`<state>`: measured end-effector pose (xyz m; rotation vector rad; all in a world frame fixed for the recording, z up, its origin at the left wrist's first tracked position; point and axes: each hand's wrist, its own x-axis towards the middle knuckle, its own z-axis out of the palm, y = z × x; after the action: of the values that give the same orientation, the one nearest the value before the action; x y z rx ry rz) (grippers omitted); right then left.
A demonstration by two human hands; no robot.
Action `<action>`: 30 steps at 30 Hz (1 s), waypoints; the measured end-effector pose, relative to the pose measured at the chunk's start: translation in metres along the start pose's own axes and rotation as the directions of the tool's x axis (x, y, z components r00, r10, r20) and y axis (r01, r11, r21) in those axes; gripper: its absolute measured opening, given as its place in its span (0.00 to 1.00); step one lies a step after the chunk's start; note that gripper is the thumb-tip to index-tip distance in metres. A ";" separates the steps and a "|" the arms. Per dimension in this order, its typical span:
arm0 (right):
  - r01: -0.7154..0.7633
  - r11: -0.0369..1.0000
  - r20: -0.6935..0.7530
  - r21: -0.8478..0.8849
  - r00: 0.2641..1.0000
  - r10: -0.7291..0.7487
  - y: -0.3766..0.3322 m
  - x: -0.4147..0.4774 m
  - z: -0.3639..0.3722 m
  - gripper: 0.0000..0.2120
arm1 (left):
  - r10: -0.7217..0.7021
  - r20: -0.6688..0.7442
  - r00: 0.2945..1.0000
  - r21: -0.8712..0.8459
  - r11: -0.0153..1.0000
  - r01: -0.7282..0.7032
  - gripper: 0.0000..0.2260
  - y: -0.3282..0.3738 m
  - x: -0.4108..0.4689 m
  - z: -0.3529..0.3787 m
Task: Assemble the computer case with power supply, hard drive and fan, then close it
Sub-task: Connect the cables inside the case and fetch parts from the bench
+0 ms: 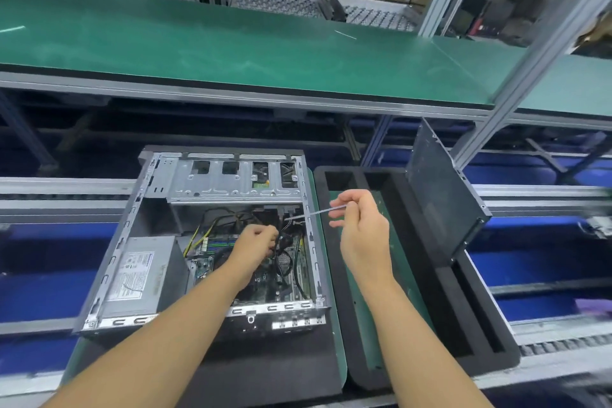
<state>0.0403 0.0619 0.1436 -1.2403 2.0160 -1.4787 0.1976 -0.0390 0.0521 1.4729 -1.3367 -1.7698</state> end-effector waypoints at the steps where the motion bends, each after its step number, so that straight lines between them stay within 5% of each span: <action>1: 0.019 0.998 0.024 -0.067 1.000 -0.017 -0.003 -0.003 0.000 0.15 | -0.037 0.081 0.996 -0.024 0.999 0.039 0.05 0.000 0.000 0.002; 7: 0.087 0.934 0.100 -0.347 0.993 -0.055 -0.011 -0.018 0.005 0.11 | -0.079 0.312 0.947 0.119 0.992 0.043 0.09 0.002 0.000 0.000; 12: 0.090 0.899 0.059 -0.428 0.996 -0.072 -0.012 -0.025 0.009 0.10 | 0.106 0.209 0.972 0.233 0.960 -0.154 0.07 -0.009 0.008 -0.012; 16: 0.048 0.898 0.040 -0.438 0.999 -0.034 -0.007 -0.029 0.015 0.10 | 0.109 0.214 0.971 0.186 0.971 -0.150 0.06 -0.010 0.012 -0.021; 22: -0.174 0.937 0.016 -0.302 0.982 0.188 0.007 -0.035 0.039 0.12 | -0.036 0.199 0.979 -0.037 0.998 0.044 0.15 -0.008 0.014 -0.021; 27: -0.329 0.943 -0.049 -0.051 0.944 0.327 0.014 -0.033 0.065 0.15 | 0.037 0.220 0.975 -0.024 0.999 -0.032 0.13 -0.014 0.013 -0.025; 30: -0.346 0.938 -0.015 -0.015 0.938 0.346 0.017 -0.032 0.070 0.16 | 0.079 0.189 0.979 0.164 0.980 -0.111 0.10 -0.017 0.016 -0.023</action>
<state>0.0995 0.0481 0.0938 -0.8256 2.1247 -1.3013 0.2178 -0.0539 0.0313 1.3347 -1.6630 -1.7995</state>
